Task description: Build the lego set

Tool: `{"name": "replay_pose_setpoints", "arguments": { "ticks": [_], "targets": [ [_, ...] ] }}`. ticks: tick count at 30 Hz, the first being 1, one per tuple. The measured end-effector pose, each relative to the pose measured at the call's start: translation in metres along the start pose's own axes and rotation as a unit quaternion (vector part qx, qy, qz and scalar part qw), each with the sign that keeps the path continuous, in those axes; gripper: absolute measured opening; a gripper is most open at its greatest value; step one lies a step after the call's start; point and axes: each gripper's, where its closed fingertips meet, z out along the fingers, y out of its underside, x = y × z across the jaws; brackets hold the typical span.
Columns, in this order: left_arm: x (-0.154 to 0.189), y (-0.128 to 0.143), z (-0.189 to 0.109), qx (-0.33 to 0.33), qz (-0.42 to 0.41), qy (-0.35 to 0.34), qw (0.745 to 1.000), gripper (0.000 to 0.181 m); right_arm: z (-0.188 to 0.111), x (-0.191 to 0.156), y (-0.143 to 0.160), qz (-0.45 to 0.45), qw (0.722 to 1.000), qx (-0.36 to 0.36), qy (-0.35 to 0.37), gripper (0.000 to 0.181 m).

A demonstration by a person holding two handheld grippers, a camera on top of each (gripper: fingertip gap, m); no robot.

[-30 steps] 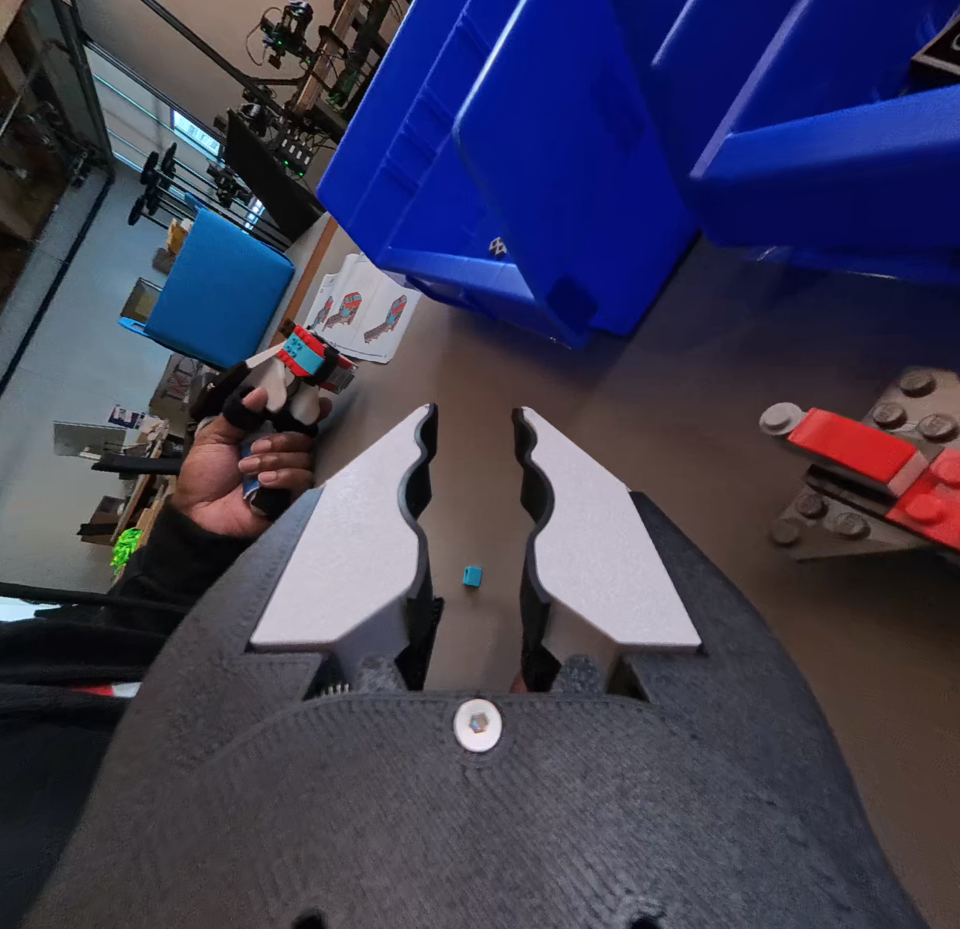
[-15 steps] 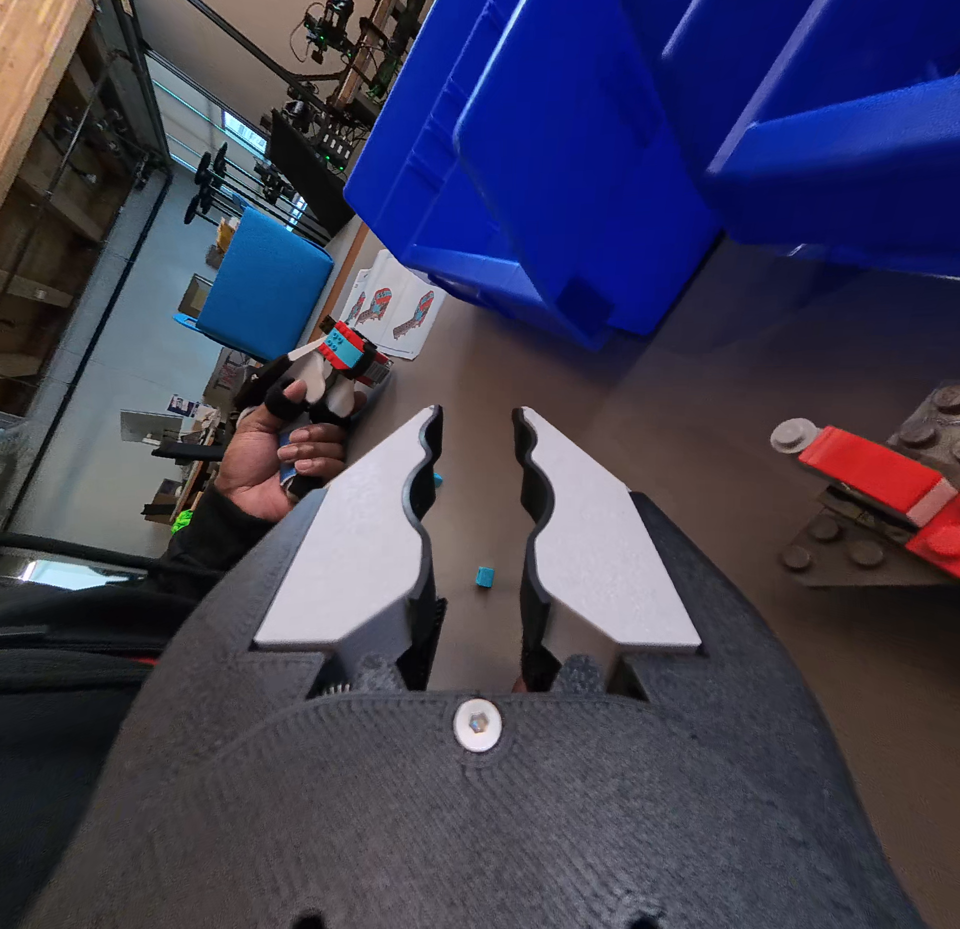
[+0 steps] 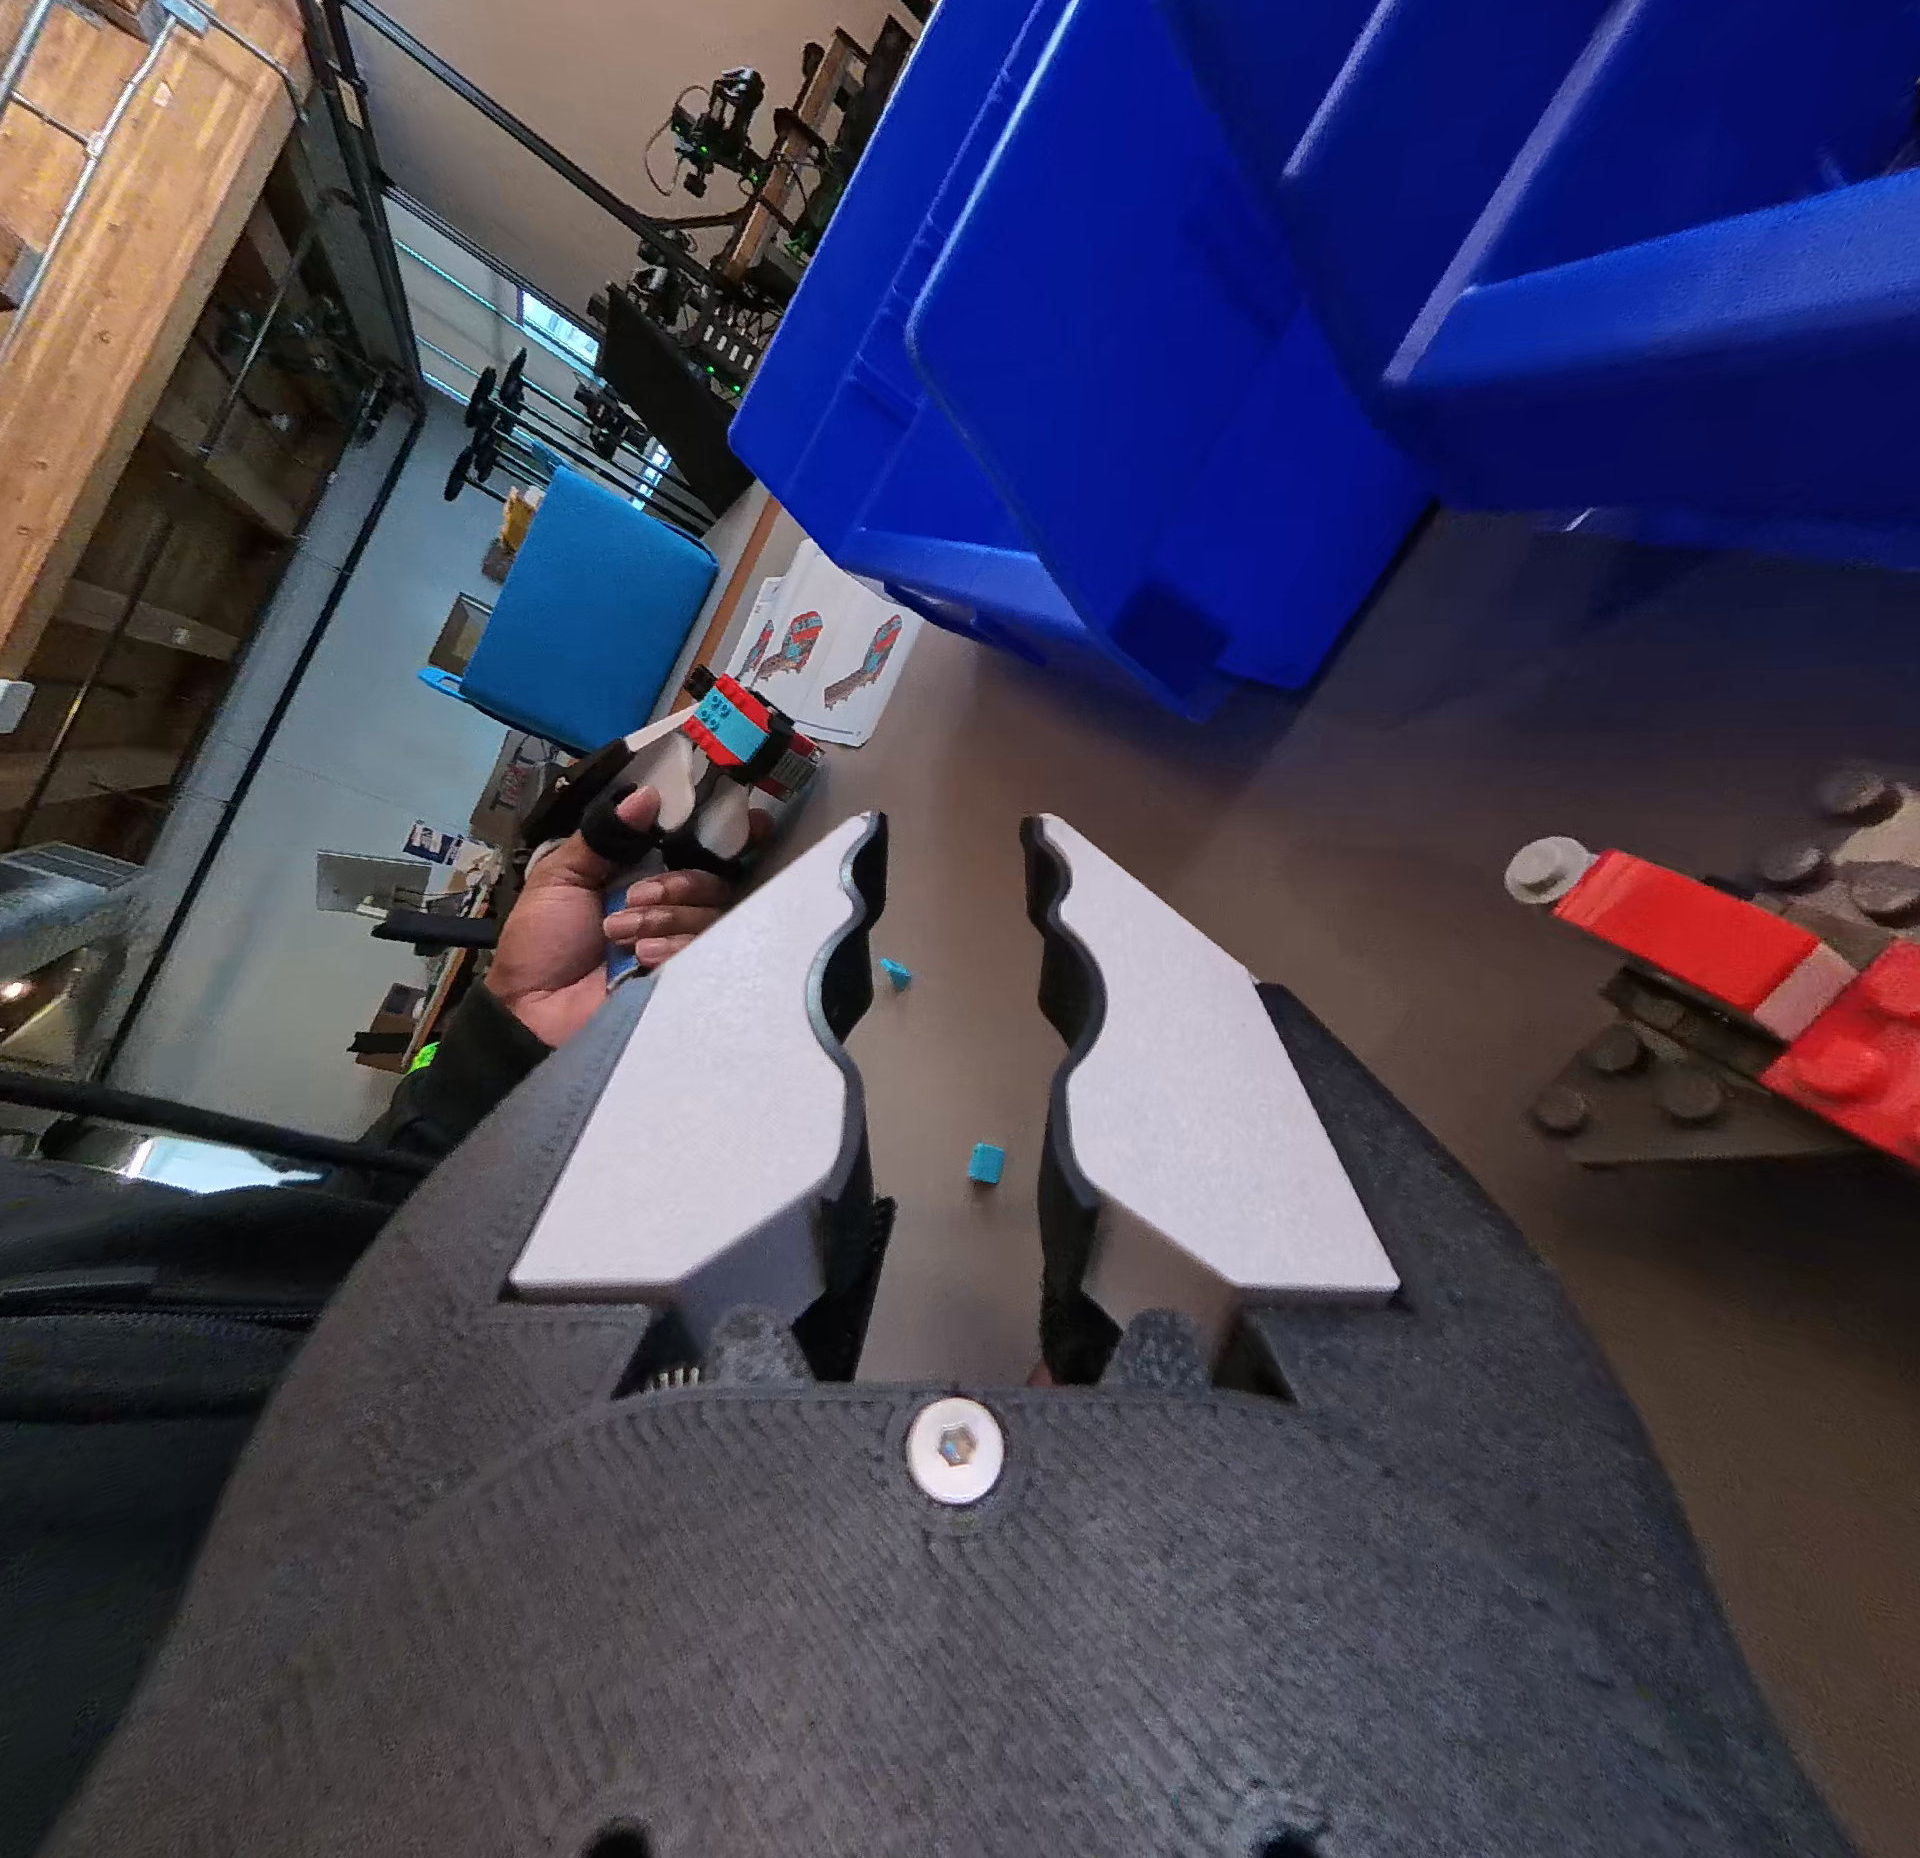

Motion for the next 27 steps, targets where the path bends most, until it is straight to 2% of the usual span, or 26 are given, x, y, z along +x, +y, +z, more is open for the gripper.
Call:
{"name": "replay_pose_setpoints", "arguments": {
  "ticks": [27],
  "targets": [
    [0.001,0.002,0.002,0.004,0.045,-0.026,0.999,0.017,-0.01,-0.01,-0.012,0.0,0.998,0.047,-0.046,0.024]
  ]
}}
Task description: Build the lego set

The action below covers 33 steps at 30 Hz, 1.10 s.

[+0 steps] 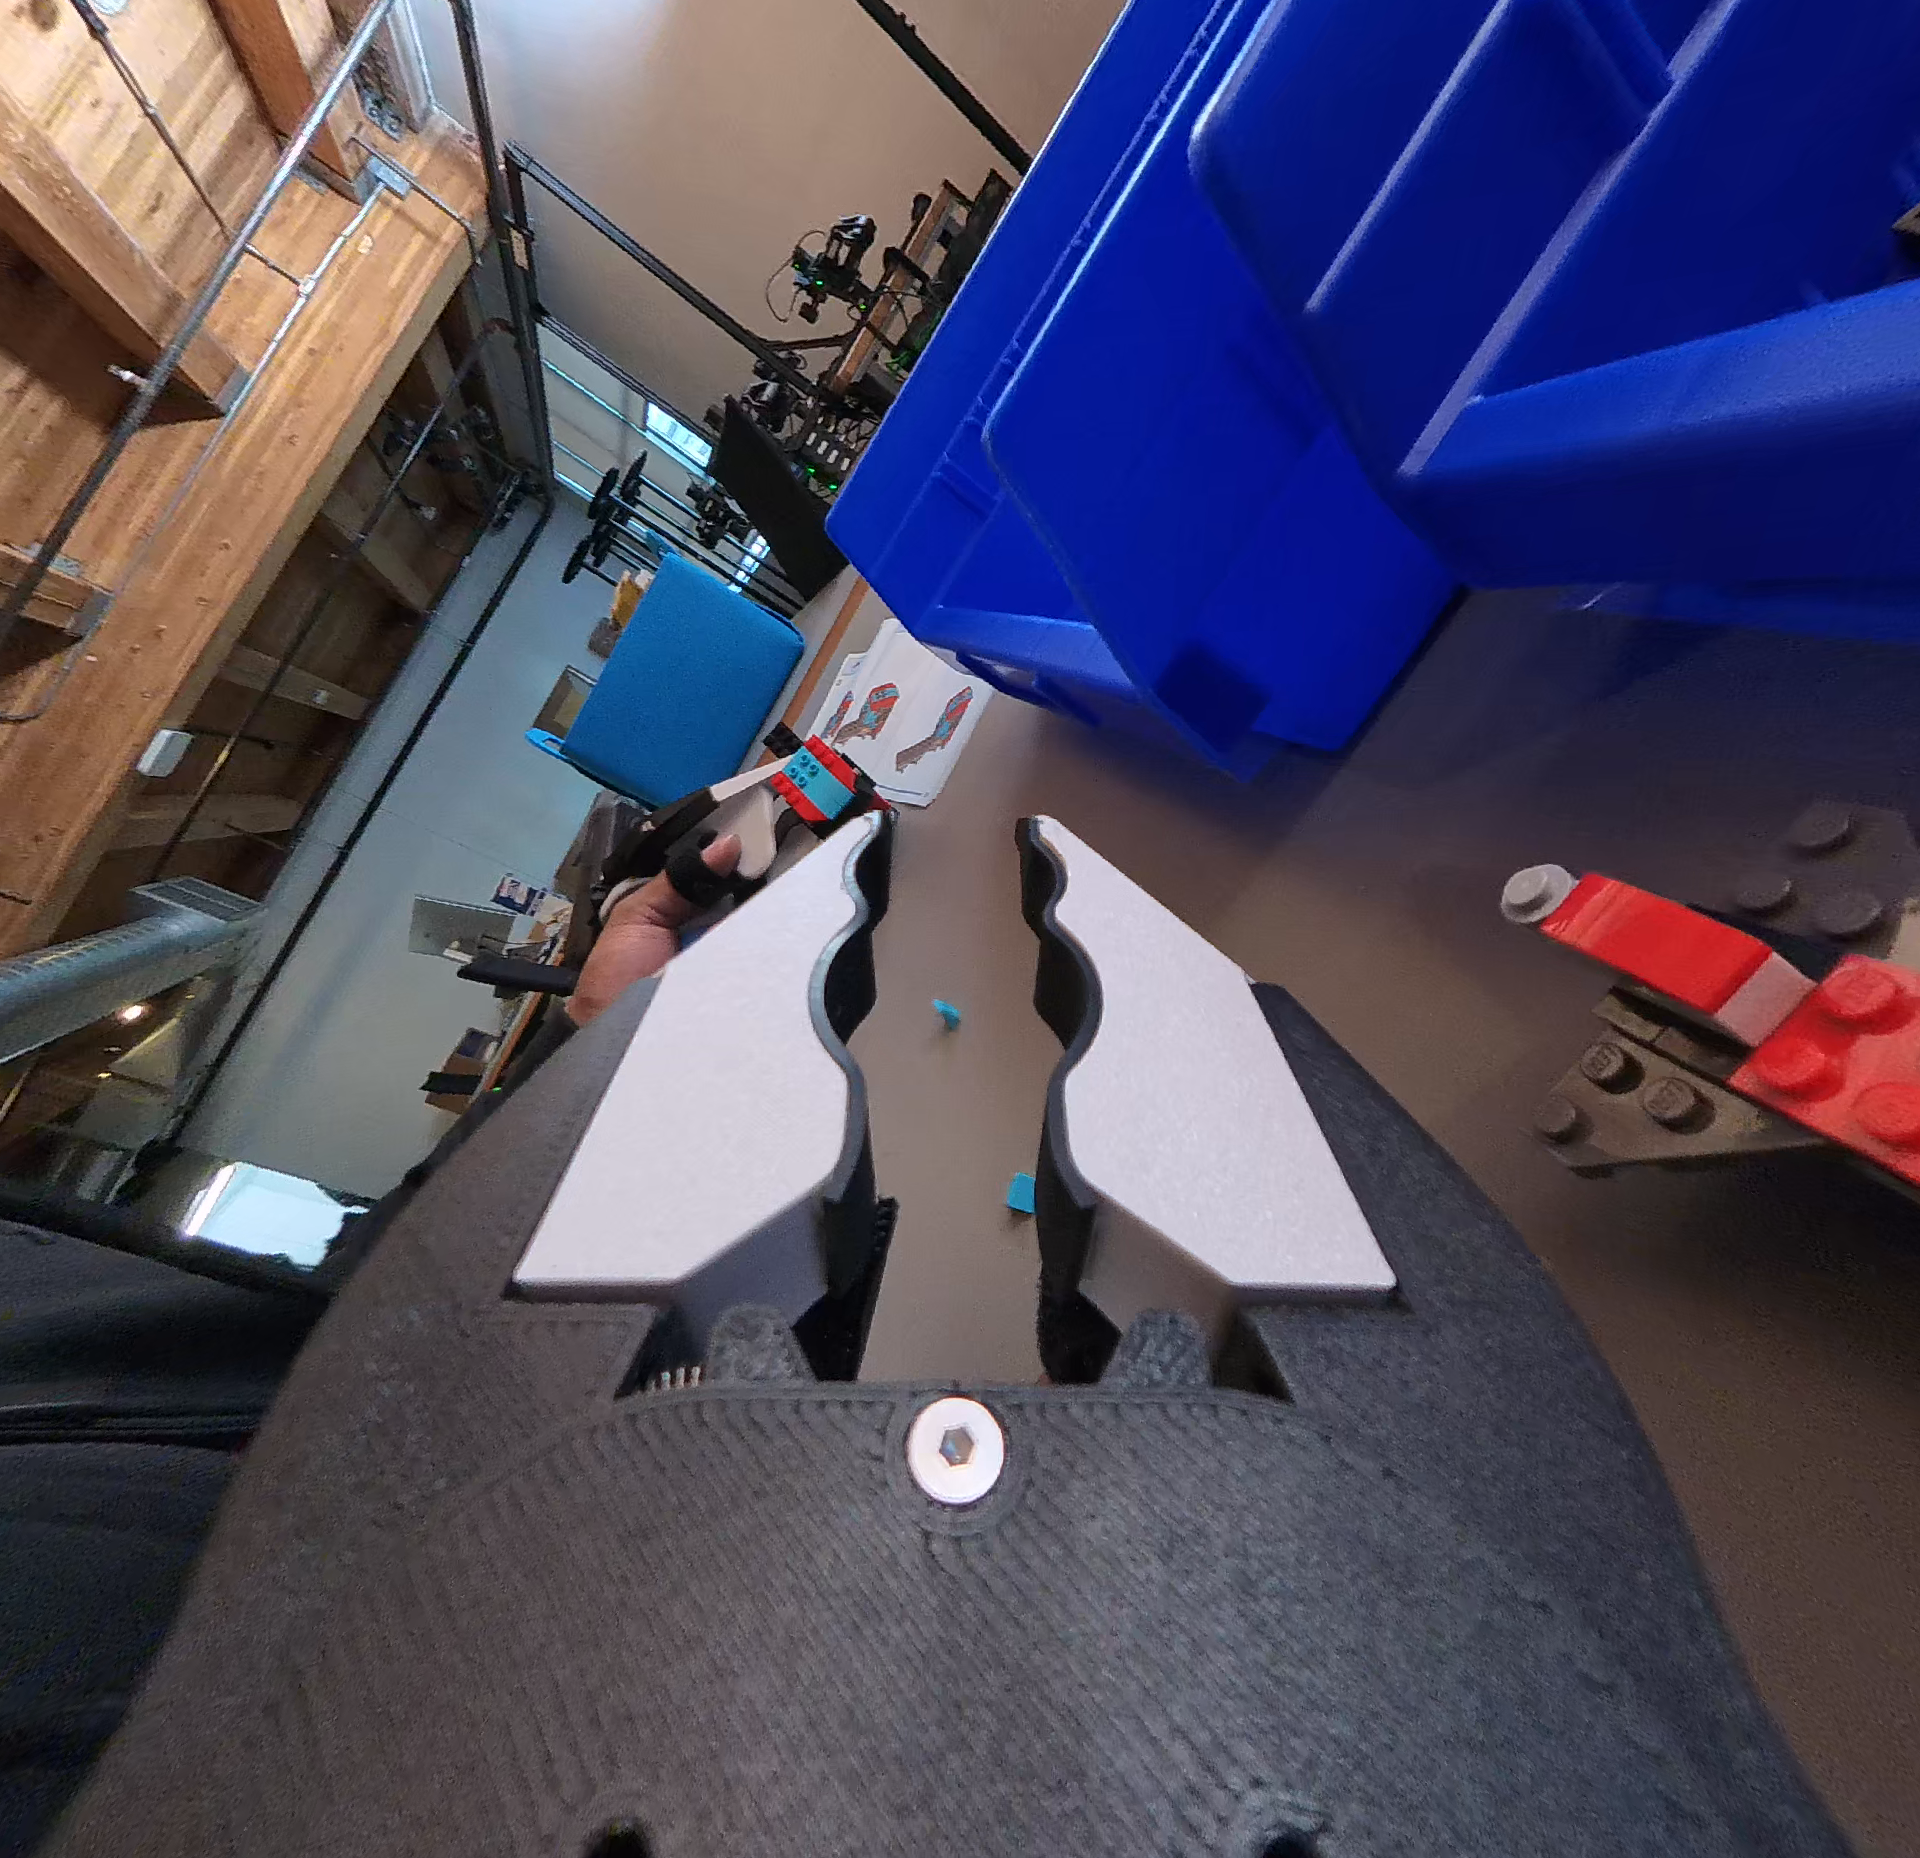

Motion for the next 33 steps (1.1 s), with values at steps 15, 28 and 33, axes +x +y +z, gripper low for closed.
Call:
{"name": "replay_pose_setpoints", "arguments": {
  "ticks": [15,28,33],
  "targets": [
    [-0.002,-0.003,-0.001,0.011,-0.006,-0.005,1.0,0.017,0.001,-0.002,0.002,0.027,0.999,-0.014,-0.023,0.024],
    [0.004,-0.006,-0.006,0.034,0.017,0.002,0.999,0.017,-0.008,-0.01,0.003,0.042,0.997,-0.011,-0.059,0.024],
    [0.006,-0.006,-0.007,0.04,0.024,0.007,0.999,0.017,-0.012,-0.01,0.001,0.044,0.997,-0.003,-0.06,0.024]
  ]
}}
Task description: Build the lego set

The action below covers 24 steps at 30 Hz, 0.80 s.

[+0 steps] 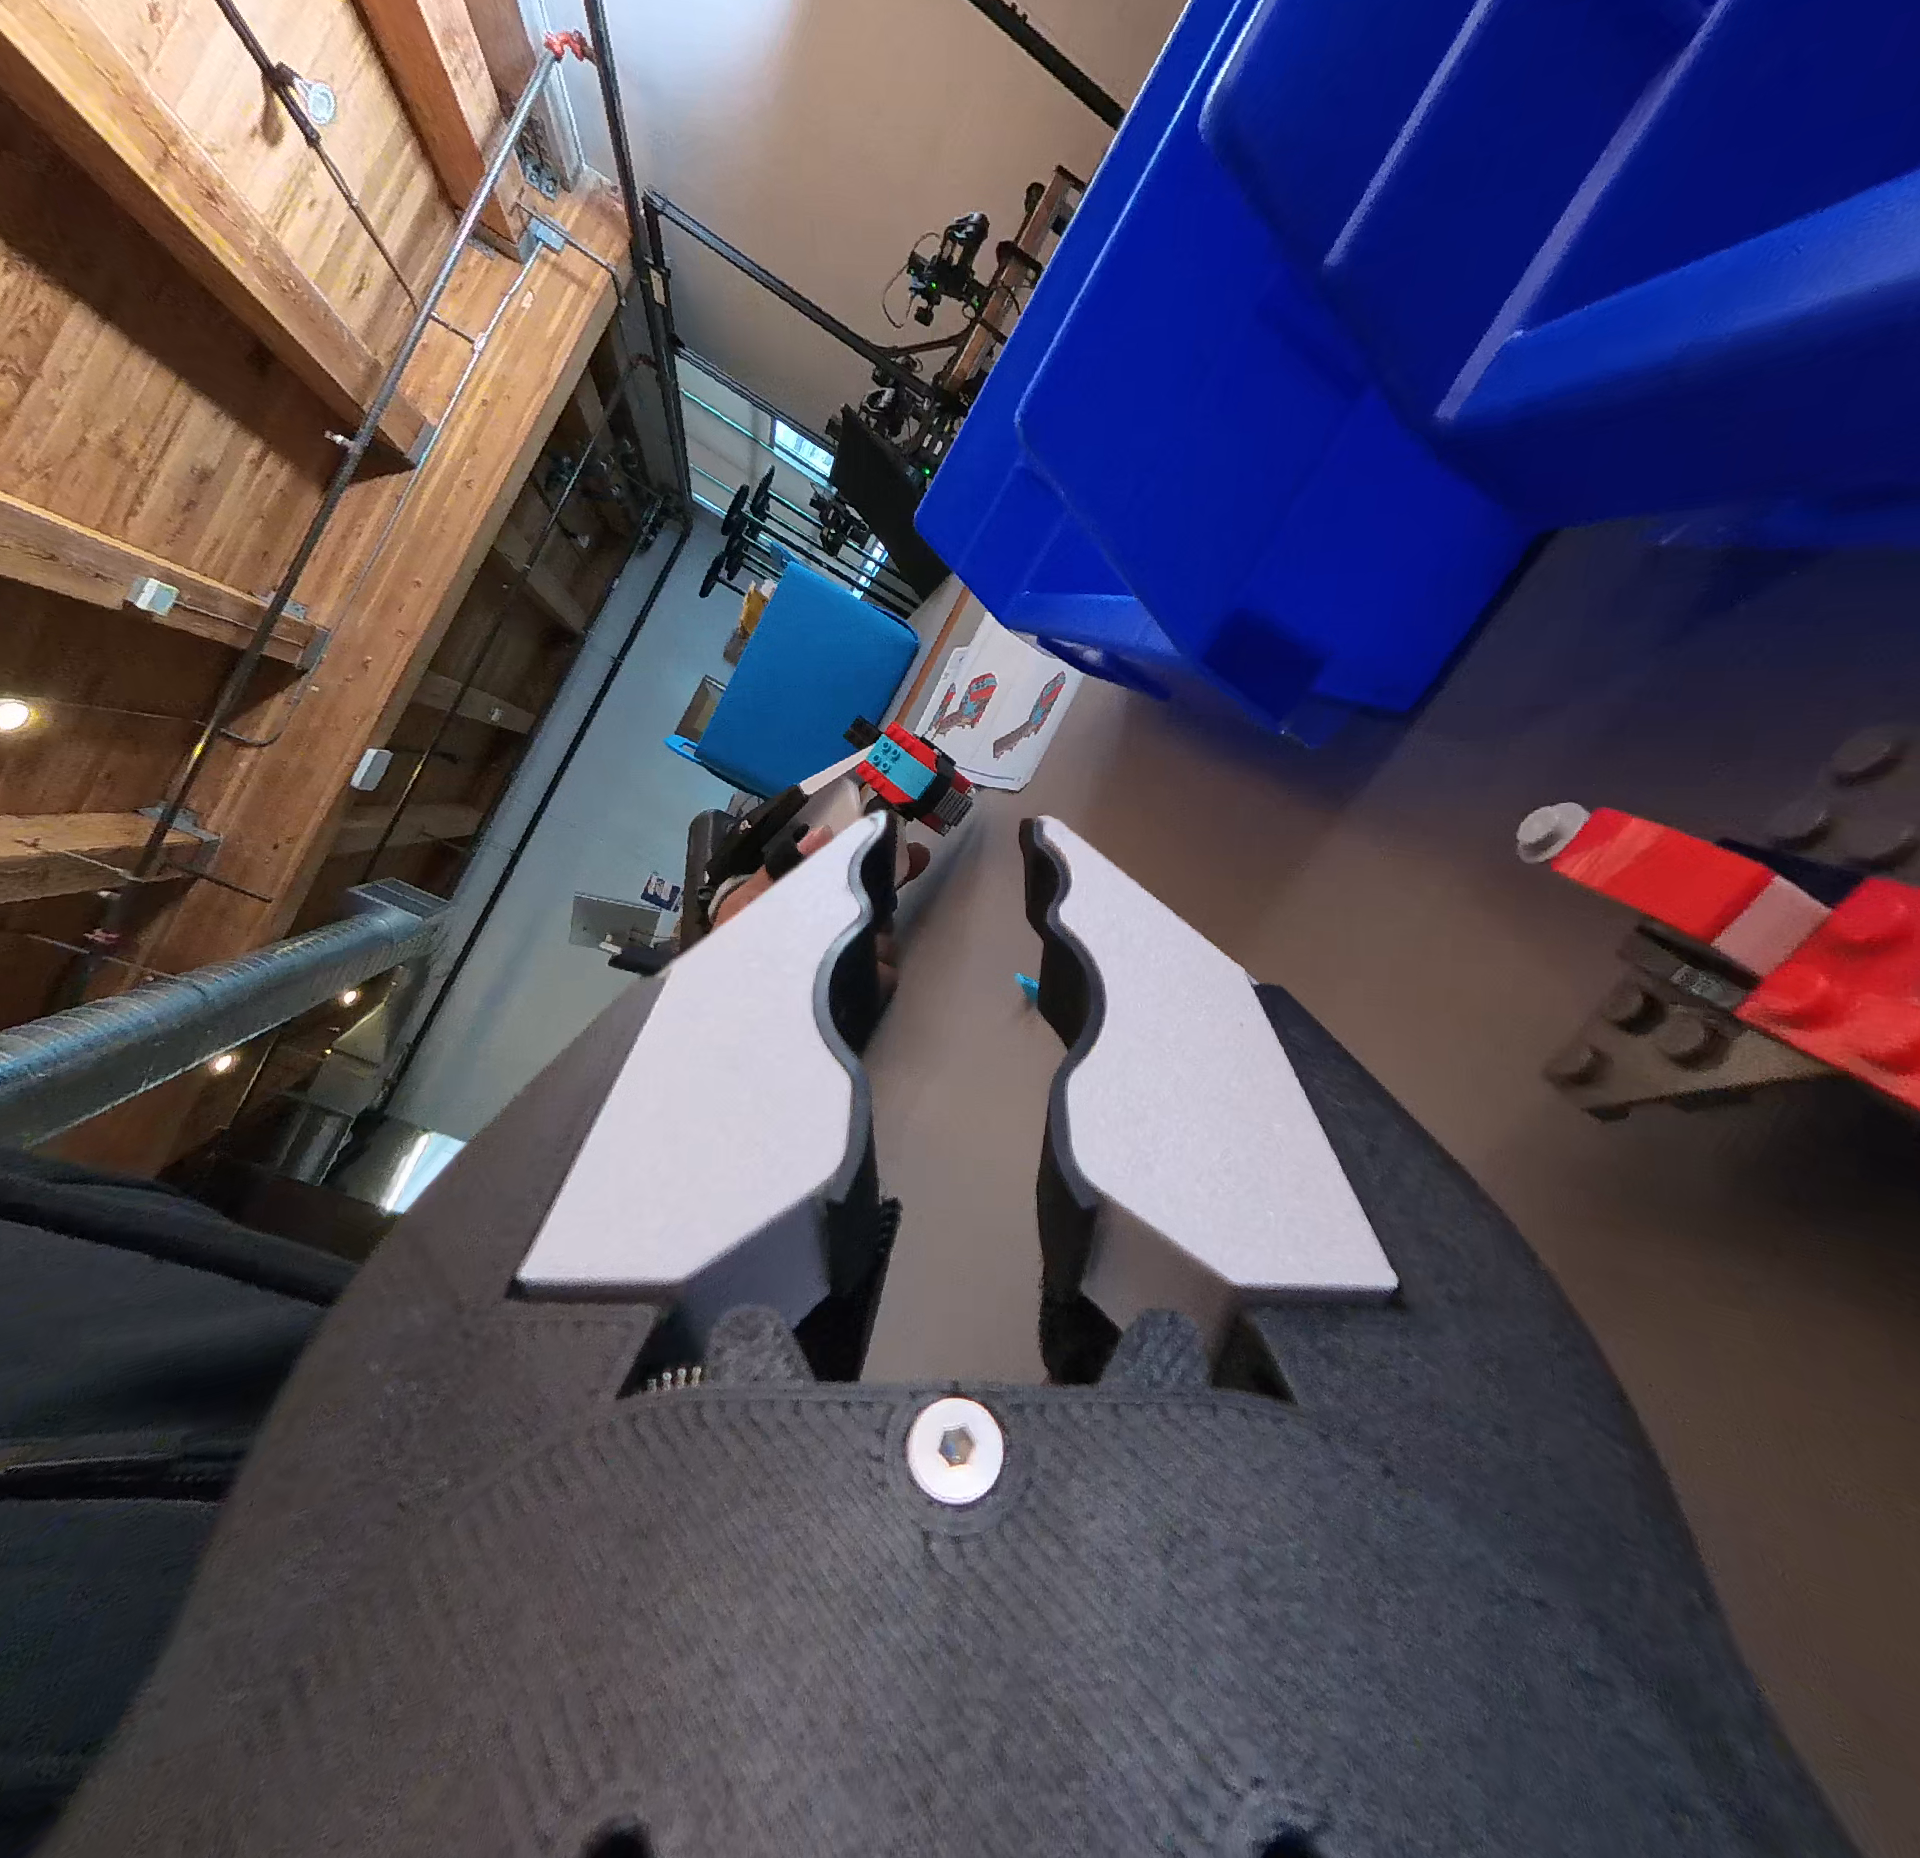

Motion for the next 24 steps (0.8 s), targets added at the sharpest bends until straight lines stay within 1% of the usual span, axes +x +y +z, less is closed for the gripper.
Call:
{"name": "replay_pose_setpoints", "arguments": {
  "ticks": [3,5,8,10,13,18,24],
  "targets": [
    [0.001,0.0,0.0,0.0,-0.003,0.007,1.0,0.017,-0.002,-0.005,-0.001,0.005,1.0,0.0,-0.02,0.024],
    [0.002,-0.001,-0.001,0.001,-0.008,0.013,1.0,0.017,-0.004,-0.012,-0.001,0.003,0.999,-0.01,-0.046,0.032],
    [0.005,-0.002,-0.002,0.002,-0.015,0.028,1.0,0.017,-0.01,-0.014,-0.004,-0.032,0.998,-0.019,-0.048,0.039],
    [0.006,-0.002,-0.003,0.003,-0.018,0.034,0.999,0.017,-0.013,-0.011,-0.006,-0.056,0.997,-0.025,-0.038,0.039],
    [0.005,-0.001,-0.003,-0.001,-0.021,0.036,0.999,0.017,-0.014,-0.007,-0.006,-0.055,0.998,-0.03,-0.028,0.039],
    [0.007,0.001,-0.004,-0.005,-0.021,0.04,0.999,0.017,-0.007,0.0,0.003,-0.089,0.995,-0.05,0.016,0.039],
    [0.012,0.001,-0.008,-0.007,-0.038,0.072,0.997,0.017,-0.003,0.009,0.009,-0.099,0.992,-0.069,0.049,0.038]
  ]
}}
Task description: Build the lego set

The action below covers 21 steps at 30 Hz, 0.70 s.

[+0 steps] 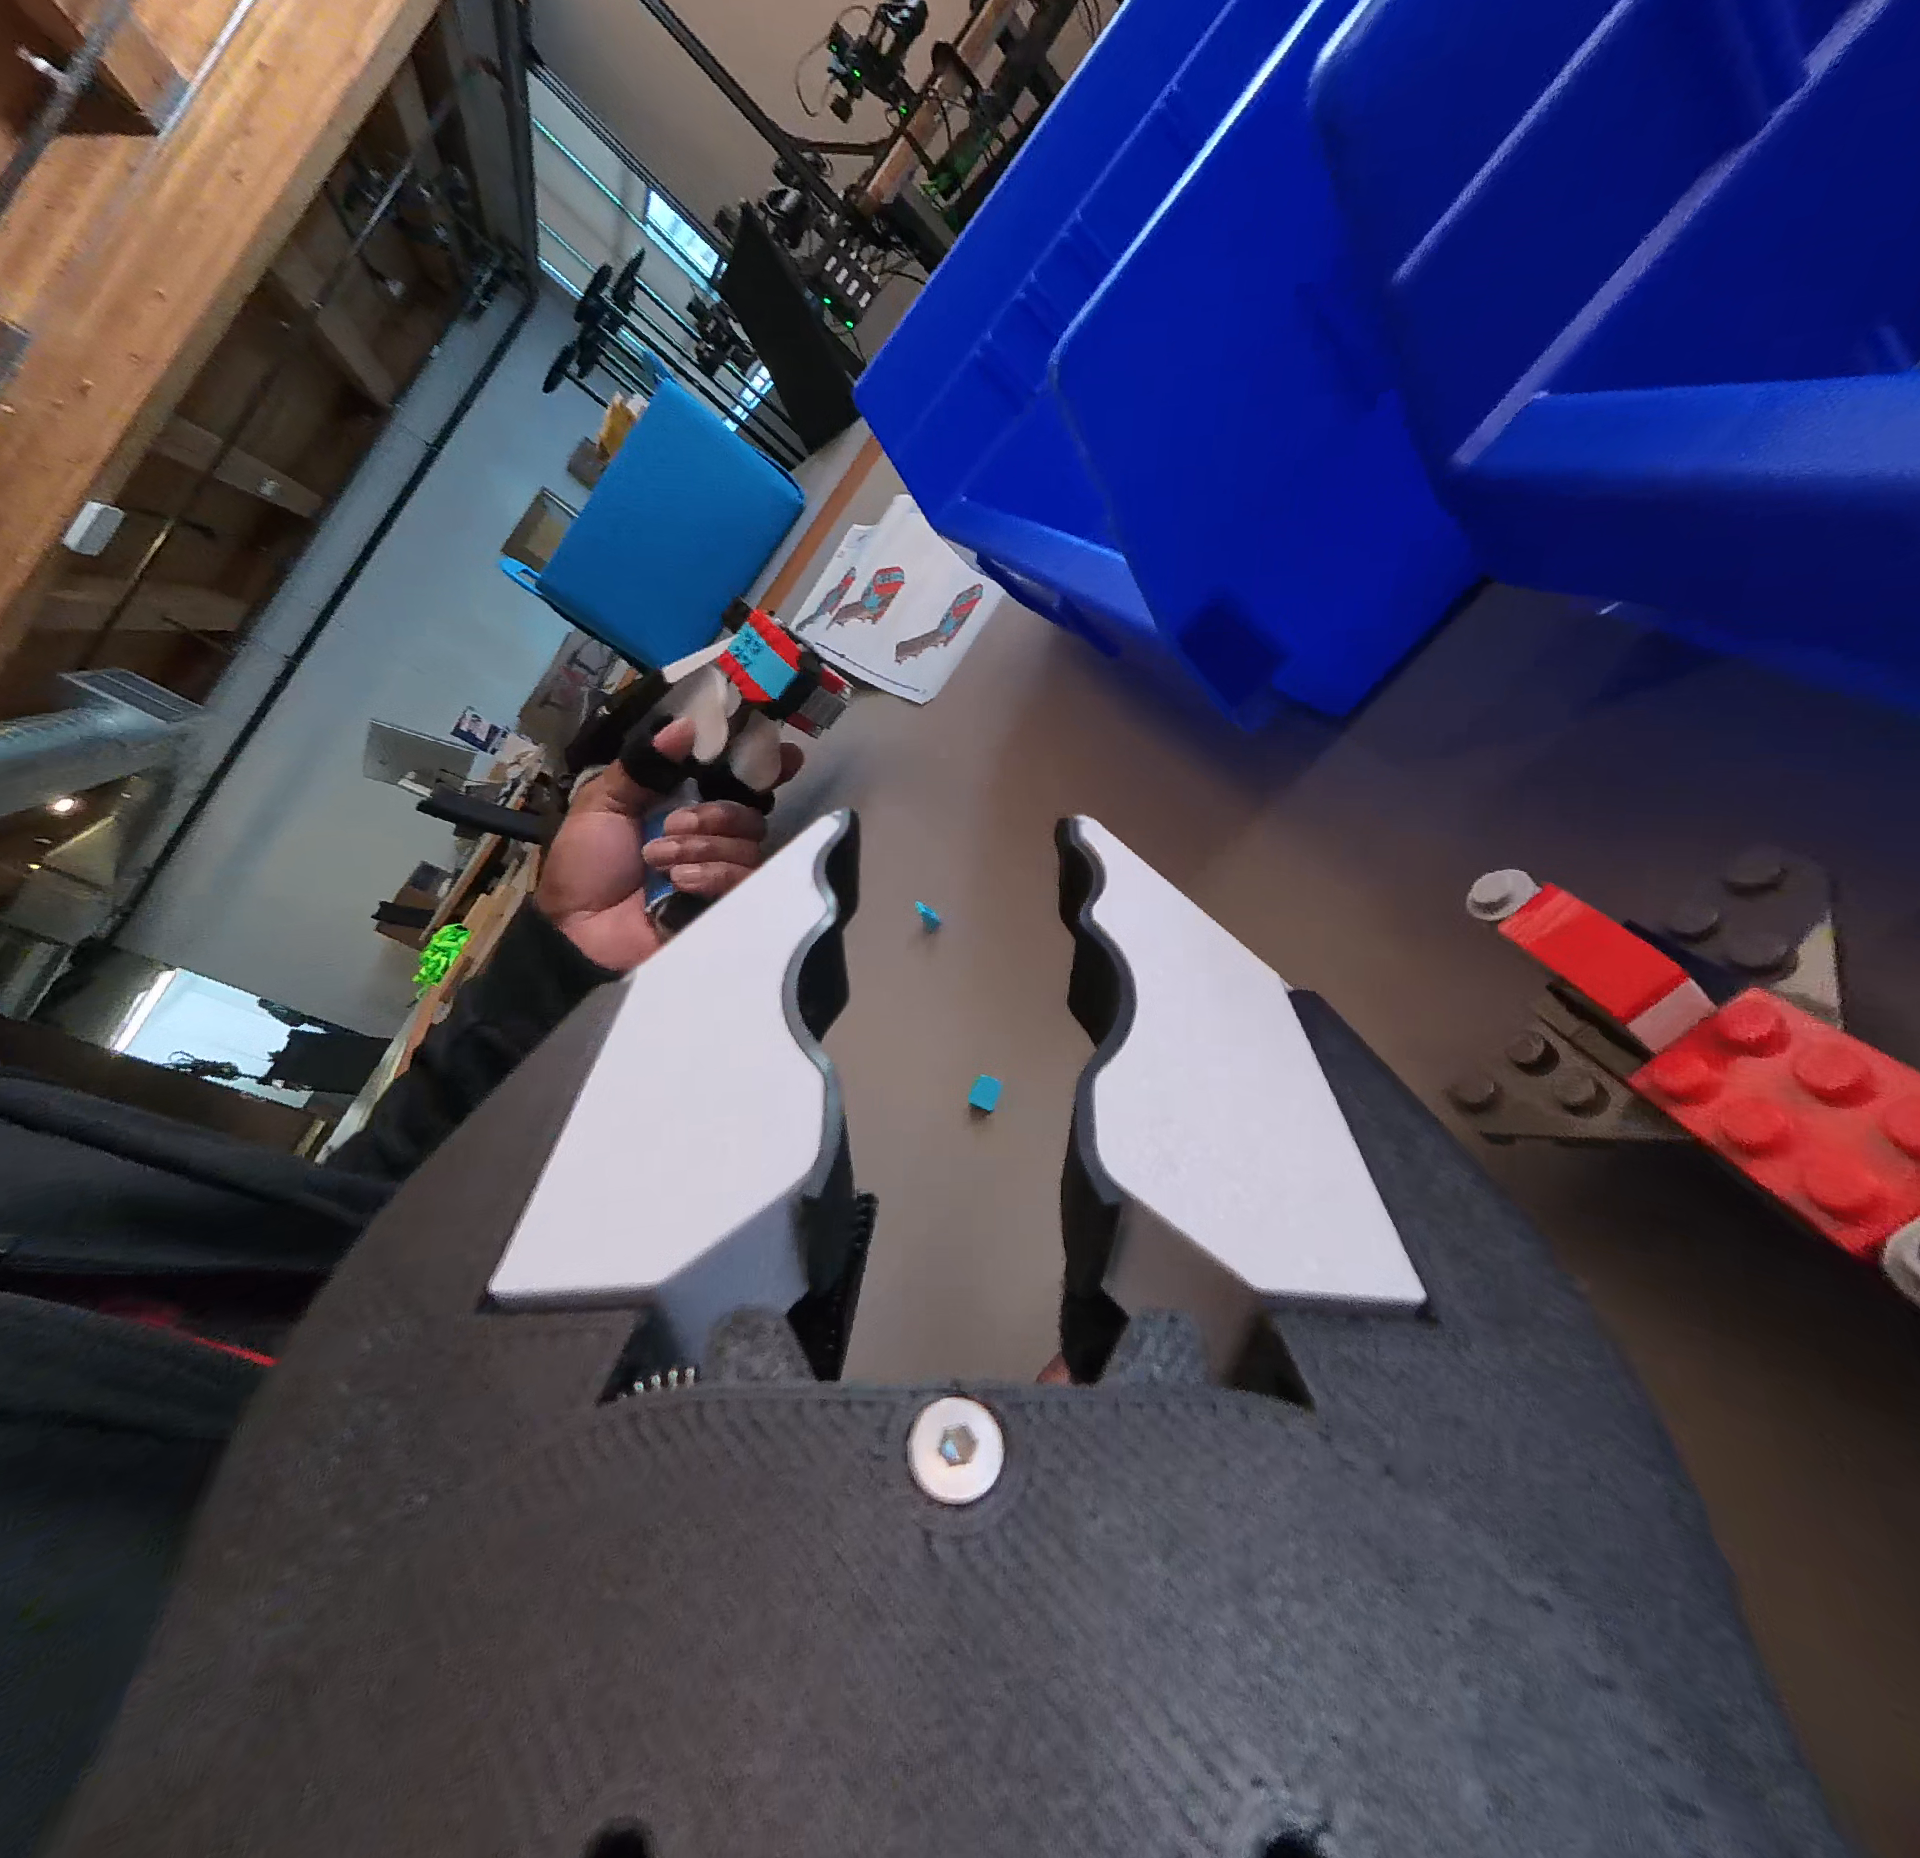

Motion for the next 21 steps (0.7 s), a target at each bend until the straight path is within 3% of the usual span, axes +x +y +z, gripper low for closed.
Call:
{"name": "replay_pose_setpoints", "arguments": {
  "ticks": [10,21],
  "targets": [
    [0.0073,0.0039,0.001,-0.026,-0.02,0.039,0.999,0.017,0.0062,0.0079,0.0047,-0.003,0.999,-0.016,0.037,0.038],
    [0.0055,0.003,0.0023,-0.026,-0.021,0.034,0.999,0.017,0.0081,0.0082,0.0047,-0.004,0.999,-0.019,0.036,0.038]
  ]
}}
